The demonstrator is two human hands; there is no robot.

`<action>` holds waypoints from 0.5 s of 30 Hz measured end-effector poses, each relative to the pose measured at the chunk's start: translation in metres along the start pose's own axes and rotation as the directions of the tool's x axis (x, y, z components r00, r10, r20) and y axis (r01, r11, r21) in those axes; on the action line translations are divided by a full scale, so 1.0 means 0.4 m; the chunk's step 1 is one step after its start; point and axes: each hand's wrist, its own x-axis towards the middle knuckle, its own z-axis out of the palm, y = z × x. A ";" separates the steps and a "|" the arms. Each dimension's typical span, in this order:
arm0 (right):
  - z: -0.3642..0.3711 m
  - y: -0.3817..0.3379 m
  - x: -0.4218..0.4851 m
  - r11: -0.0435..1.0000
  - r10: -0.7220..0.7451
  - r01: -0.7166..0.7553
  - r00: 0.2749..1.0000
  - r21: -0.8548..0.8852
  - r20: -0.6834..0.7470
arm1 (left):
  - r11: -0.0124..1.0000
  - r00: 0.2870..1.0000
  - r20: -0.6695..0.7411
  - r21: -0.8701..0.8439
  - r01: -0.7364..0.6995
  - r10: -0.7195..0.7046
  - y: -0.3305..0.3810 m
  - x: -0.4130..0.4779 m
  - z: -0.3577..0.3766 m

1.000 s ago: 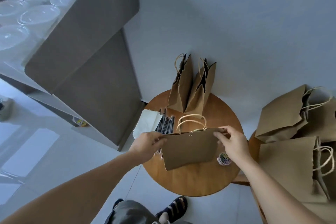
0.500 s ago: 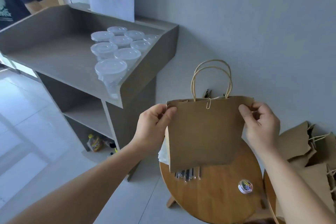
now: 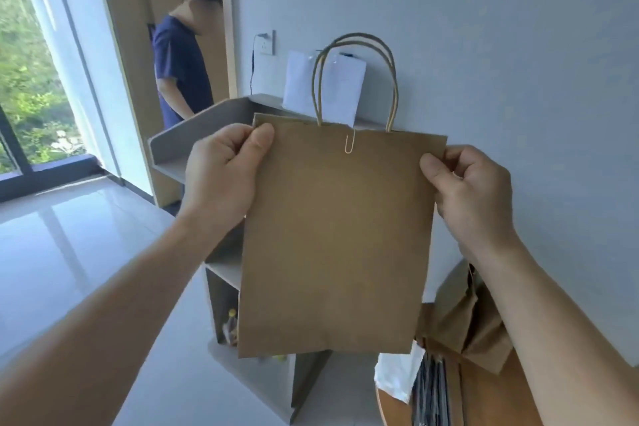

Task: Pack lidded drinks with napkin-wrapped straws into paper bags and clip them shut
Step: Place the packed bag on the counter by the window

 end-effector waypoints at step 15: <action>0.542 -0.025 0.419 0.982 -0.055 -0.012 0.938 0.191 0.343 | 0.928 0.973 -0.193 0.371 -0.048 0.127 -0.172 0.560 -0.239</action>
